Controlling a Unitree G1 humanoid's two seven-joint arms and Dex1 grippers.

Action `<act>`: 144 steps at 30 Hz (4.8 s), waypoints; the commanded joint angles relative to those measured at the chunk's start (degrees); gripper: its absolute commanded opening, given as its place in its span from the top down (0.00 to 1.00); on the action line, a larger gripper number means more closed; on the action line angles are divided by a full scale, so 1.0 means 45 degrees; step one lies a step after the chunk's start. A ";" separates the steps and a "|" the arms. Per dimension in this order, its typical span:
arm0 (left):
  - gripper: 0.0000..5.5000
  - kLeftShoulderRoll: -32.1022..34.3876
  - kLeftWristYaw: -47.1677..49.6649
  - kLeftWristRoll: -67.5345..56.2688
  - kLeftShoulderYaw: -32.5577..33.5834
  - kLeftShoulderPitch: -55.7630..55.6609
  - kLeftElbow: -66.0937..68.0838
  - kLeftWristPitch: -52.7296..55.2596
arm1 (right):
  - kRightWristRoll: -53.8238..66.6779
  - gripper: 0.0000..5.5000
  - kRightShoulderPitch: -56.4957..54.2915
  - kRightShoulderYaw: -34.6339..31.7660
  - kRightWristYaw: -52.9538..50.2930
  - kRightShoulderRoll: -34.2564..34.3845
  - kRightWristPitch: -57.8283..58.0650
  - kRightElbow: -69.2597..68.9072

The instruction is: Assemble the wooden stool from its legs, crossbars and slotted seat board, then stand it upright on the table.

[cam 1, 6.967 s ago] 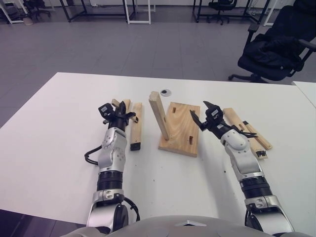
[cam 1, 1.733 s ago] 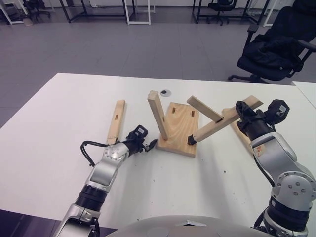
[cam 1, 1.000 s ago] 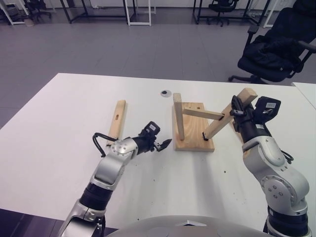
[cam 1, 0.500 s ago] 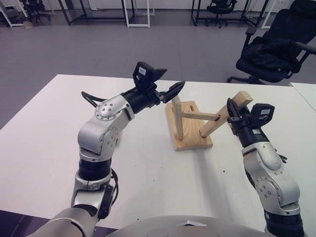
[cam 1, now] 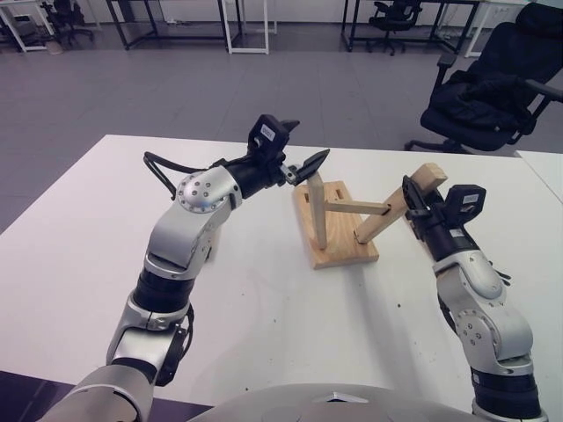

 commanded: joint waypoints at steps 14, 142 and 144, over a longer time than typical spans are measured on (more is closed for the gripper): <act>0.28 0.0675 -0.0026 0.1969 -0.2111 0.1829 0.1983 -0.0958 | -0.1643 0.78 0.1851 0.0976 0.1655 -0.1201 0.0193 0.2343; 0.28 -0.0062 0.0422 0.3234 -0.2032 0.1173 -0.0006 -0.0092 | -0.4470 0.51 -1.1213 0.2943 1.3375 -0.5016 0.1974 0.6056; 0.28 -0.0195 0.0465 0.3167 -0.2091 0.1110 -0.0034 -0.0060 | -0.4557 0.51 -0.9505 0.1819 1.0194 -0.3440 0.3867 0.3973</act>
